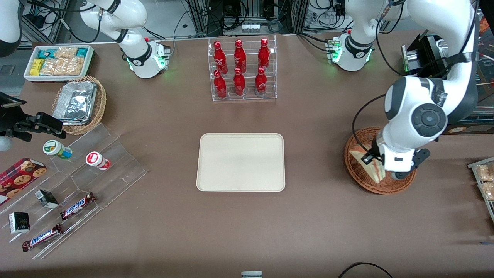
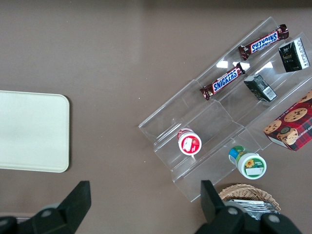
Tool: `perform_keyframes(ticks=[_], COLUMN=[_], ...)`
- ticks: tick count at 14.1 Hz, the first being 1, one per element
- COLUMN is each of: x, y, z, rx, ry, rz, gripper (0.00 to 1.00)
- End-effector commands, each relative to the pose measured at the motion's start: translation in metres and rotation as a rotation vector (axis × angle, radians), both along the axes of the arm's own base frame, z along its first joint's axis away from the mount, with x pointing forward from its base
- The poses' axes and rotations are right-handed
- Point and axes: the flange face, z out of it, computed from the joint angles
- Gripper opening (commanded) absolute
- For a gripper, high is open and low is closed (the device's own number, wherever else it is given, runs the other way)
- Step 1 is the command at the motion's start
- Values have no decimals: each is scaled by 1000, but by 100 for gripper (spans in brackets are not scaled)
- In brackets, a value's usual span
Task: Place sandwich from basket to tray
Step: 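Lift the sandwich out of the basket and carry it over the tray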
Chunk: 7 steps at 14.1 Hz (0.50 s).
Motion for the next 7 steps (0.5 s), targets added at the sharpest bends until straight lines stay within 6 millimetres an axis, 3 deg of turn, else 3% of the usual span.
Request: perform_keyframes(ticks=[1, 7], x=[-2, -20], y=[-26, -91], z=[14, 19], rx=[13, 10], ry=[-13, -24], rz=[-42, -153], gripper=[19, 19])
